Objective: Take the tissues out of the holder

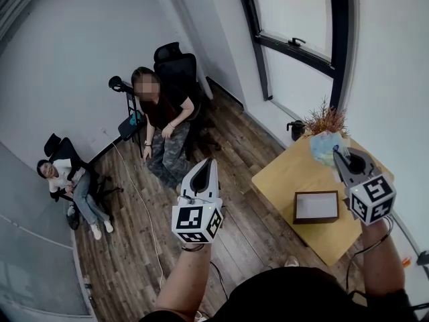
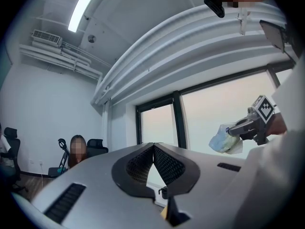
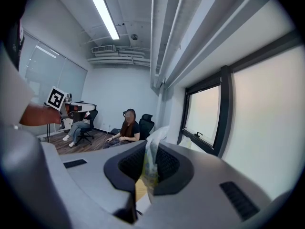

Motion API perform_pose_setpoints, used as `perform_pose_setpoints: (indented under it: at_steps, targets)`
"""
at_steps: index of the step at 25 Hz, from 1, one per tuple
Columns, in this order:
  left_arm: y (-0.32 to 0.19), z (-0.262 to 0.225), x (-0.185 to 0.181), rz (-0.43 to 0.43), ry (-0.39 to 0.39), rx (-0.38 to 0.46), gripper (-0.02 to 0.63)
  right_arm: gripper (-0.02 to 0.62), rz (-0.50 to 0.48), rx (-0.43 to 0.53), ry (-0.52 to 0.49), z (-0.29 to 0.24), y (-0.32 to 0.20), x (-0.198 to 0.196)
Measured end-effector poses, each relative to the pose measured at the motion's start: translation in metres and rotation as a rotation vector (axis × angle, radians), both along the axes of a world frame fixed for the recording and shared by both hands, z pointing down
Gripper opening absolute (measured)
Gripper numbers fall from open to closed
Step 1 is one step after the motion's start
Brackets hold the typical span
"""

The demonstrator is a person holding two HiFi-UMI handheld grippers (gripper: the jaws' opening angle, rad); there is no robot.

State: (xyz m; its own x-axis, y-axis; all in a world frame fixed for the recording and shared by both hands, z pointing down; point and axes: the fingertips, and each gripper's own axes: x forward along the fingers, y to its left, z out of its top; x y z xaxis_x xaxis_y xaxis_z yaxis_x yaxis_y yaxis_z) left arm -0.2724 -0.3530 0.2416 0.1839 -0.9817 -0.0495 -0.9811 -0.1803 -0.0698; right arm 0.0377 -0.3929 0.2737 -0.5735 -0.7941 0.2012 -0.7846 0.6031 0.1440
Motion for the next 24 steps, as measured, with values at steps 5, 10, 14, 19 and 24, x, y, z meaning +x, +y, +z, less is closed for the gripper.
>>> perform_pose_setpoints:
  at_steps: [5, 10, 14, 19, 24]
  targets:
    - [0.005, -0.004, -0.002, -0.004, -0.015, -0.004, 0.008, 0.026, -0.006, -0.013, 0.004, 0.004, 0.002, -0.002]
    - [0.006, -0.01, -0.005, -0.009, -0.012, -0.001, 0.008, 0.026, 0.001, -0.019, 0.001, 0.003, 0.0, -0.001]
    - [0.009, -0.007, -0.007, -0.006, -0.02, -0.003, 0.008, 0.026, 0.01, -0.014, 0.007, 0.004, -0.001, 0.002]
    - [0.008, -0.003, -0.01, -0.01, -0.015, -0.015, 0.008, 0.026, 0.028, 0.005, 0.043, 0.004, -0.005, 0.005]
    - [0.004, -0.004, -0.01, -0.009, -0.016, -0.014, 0.008, 0.026, 0.029, -0.002, 0.041, 0.006, -0.008, 0.005]
